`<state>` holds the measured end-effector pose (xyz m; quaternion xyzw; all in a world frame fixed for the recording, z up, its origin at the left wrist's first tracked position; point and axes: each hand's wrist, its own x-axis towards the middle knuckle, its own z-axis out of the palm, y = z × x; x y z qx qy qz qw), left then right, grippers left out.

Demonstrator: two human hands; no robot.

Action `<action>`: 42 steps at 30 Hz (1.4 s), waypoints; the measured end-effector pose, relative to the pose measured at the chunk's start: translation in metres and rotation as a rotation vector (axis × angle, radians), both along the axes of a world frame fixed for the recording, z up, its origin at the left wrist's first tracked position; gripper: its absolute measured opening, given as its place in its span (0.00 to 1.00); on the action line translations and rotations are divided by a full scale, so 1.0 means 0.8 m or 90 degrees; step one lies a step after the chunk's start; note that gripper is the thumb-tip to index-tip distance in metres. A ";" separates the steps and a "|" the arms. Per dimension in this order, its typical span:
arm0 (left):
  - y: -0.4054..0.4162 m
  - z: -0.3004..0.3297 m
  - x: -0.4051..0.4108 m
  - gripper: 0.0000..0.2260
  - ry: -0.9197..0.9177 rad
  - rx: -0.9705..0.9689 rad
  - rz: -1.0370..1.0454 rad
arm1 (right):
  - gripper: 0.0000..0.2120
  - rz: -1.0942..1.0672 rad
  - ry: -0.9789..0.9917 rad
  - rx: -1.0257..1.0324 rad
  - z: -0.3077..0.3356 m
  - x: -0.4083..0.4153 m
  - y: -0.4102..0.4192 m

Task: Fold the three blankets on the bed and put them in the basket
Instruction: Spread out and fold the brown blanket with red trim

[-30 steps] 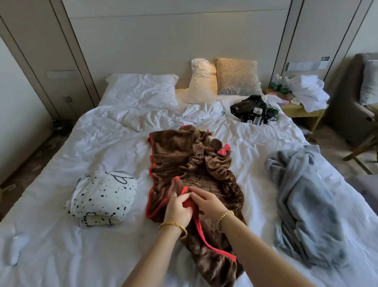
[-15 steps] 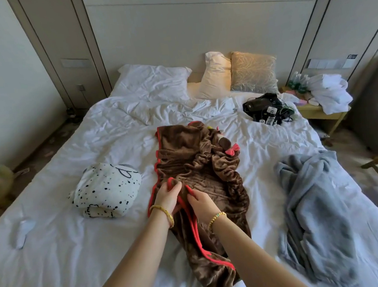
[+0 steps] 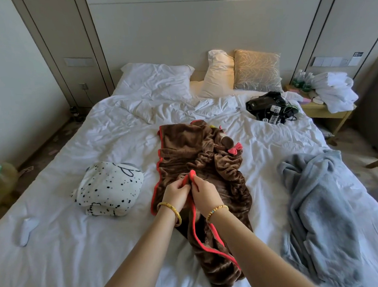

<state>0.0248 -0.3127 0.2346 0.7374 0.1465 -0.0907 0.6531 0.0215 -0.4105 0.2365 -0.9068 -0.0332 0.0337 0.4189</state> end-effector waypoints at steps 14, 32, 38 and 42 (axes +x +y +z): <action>0.004 0.002 0.023 0.10 0.060 -0.127 0.110 | 0.21 0.060 -0.047 0.031 -0.005 -0.019 -0.010; 0.039 0.062 0.009 0.02 -0.041 -0.277 0.286 | 0.18 -0.017 0.379 -0.243 -0.091 -0.101 -0.052; 0.106 0.042 -0.067 0.04 -0.011 -0.142 0.329 | 0.17 -0.163 0.348 -0.349 -0.116 -0.200 -0.063; 0.152 0.003 -0.138 0.13 0.034 0.109 0.306 | 0.13 -0.272 0.370 -0.353 -0.120 -0.276 -0.046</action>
